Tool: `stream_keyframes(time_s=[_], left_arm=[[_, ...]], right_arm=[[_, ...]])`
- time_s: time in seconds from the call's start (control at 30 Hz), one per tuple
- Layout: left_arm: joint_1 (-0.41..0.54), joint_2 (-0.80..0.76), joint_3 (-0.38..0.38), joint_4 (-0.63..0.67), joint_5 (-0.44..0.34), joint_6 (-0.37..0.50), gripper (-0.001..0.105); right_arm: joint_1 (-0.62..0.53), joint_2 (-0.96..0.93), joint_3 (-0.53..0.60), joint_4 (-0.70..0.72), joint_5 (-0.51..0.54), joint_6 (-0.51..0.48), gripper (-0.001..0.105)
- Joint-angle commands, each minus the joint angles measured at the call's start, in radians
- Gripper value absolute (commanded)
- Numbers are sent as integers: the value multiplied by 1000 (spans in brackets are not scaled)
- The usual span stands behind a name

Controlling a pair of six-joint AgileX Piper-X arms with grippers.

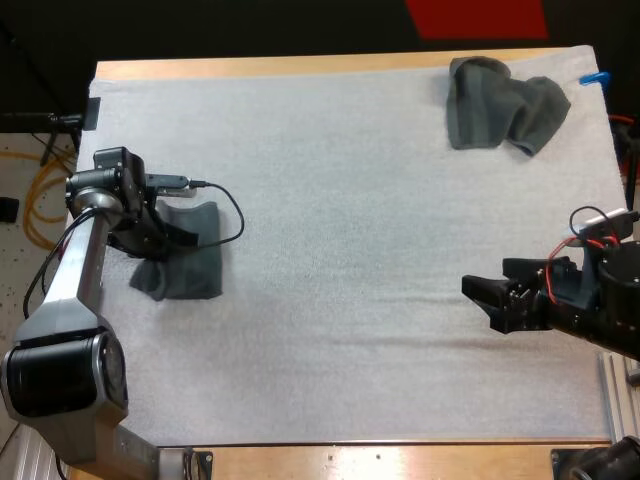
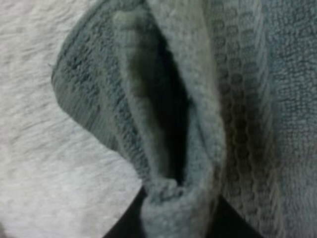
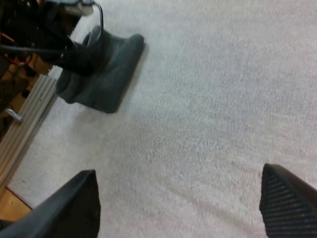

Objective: Pick towel from pile fold and stack

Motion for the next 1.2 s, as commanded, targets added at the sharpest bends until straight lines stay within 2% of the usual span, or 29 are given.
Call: stream_keyframes(time_s=[0.0,0.13,0.2,0.33,0.57,0.67,0.87,1.17], left_arm=[[1,-7,-2,11,-36,18,19],[1,-7,-2,7,-71,18,48],[1,-7,-2,7,-103,18,56],[1,-20,-16,4,-186,16,56],[1,-128,-51,-2,-196,1,56],[1,-203,-50,1,-153,-14,56],[-5,-400,-50,2,58,-59,56],[-119,-615,-50,41,73,-59,56]], right_arm=[[2,1,0,-14,-16,-3,66],[2,1,0,-16,-16,-3,66],[2,1,0,-16,-16,-3,66],[2,1,0,-16,-16,-3,66],[2,1,0,-16,-16,-3,66],[2,1,0,-16,-16,-3,66],[2,1,0,-16,-16,-3,66],[2,1,0,-47,3,-18,66]])
